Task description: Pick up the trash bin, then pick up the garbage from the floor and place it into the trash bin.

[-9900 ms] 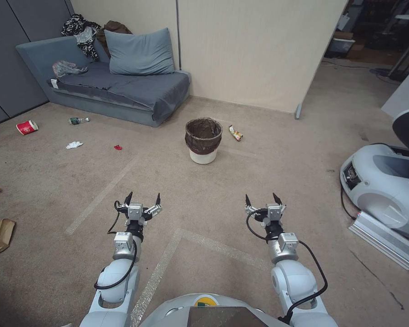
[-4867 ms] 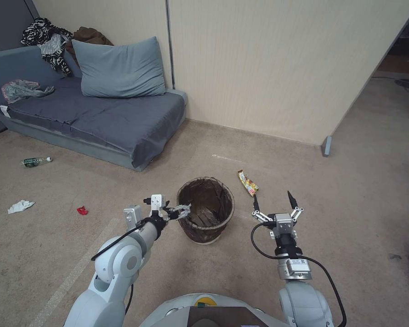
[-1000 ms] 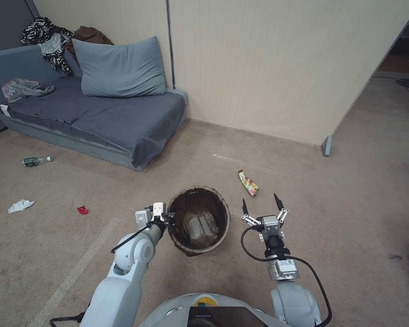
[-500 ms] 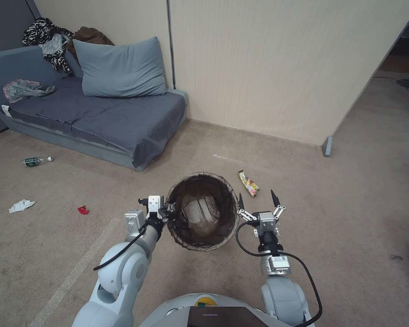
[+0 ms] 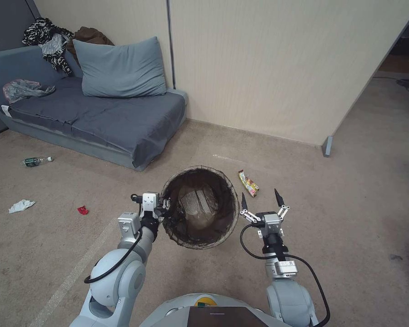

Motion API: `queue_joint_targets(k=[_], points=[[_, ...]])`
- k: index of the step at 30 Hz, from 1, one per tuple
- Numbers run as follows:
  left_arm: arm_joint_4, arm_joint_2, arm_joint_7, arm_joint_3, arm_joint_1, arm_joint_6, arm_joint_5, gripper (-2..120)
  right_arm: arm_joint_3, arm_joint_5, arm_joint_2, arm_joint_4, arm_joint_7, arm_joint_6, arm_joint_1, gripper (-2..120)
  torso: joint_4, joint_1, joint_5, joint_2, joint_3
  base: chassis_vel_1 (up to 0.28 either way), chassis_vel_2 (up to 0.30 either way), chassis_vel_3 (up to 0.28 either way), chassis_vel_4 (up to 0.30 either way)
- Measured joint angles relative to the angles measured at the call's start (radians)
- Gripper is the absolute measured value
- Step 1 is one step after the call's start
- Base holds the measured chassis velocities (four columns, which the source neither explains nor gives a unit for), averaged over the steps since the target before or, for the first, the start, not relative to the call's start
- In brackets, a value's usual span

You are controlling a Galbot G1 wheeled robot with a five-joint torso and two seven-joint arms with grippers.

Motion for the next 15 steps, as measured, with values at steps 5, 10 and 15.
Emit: queue_joint_targets(k=[5,10,15], points=[[0.019,0.0,-0.001,-0.003,-0.005,-0.003,0.012,0,0.001,0.001,0.0,0.0,0.0,0.006,0.001,100,0.0,0.0,-0.0001,0.0,0.0,0.0,0.0,0.0,0.0],[0.037,-0.001,-0.008,-0.006,-0.014,-0.008,0.014,0,0.006,0.005,0.0,0.0,0.0,0.011,0.001,100,0.0,0.0,0.0,0.0,0.0,0.0,0.0,0.0,0.0],[0.041,-0.001,-0.01,-0.009,-0.017,-0.01,0.015,0,0.01,0.016,0.0,0.001,0.003,0.017,0.0,100,0.0,0.0,-0.0001,0.0,0.0,0.0,0.0,0.0,0.0]])
